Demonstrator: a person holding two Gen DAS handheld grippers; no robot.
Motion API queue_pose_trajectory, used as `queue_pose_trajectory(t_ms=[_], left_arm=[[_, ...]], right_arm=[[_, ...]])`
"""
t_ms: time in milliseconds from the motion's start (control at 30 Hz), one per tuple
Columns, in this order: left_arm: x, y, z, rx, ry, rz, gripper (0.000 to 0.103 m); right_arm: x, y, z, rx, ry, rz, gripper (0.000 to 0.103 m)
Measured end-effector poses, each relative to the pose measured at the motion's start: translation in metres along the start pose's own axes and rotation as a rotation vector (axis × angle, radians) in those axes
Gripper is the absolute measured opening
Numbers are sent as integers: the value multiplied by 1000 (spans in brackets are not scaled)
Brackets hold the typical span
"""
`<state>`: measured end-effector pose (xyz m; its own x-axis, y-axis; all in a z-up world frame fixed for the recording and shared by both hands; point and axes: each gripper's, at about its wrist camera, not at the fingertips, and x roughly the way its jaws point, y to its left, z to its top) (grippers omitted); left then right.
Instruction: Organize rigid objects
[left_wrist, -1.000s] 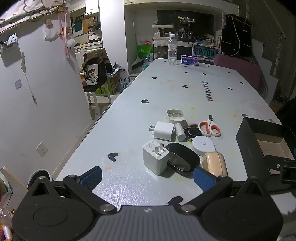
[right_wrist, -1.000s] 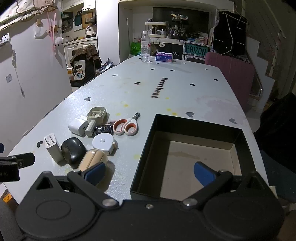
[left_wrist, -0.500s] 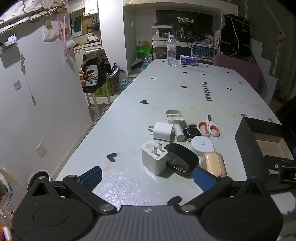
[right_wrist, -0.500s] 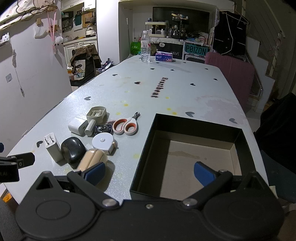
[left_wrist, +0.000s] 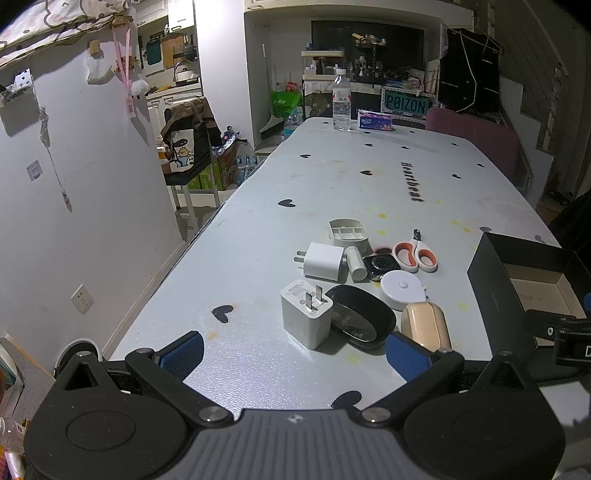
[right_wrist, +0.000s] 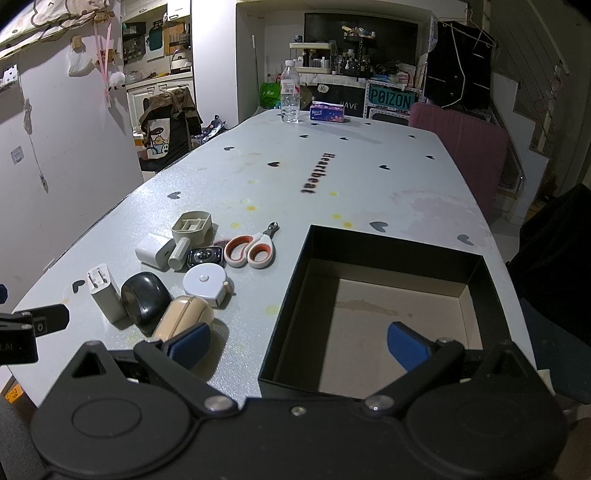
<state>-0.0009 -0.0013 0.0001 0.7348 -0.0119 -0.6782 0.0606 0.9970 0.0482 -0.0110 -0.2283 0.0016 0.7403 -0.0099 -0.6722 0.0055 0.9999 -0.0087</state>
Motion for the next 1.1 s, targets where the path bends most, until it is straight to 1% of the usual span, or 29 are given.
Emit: queue_pose_trajectory(t_ms=[1100], left_arm=[[-1, -2, 1, 0, 0, -1, 103]], right_arm=[[2, 0, -1, -1, 3, -1, 103]])
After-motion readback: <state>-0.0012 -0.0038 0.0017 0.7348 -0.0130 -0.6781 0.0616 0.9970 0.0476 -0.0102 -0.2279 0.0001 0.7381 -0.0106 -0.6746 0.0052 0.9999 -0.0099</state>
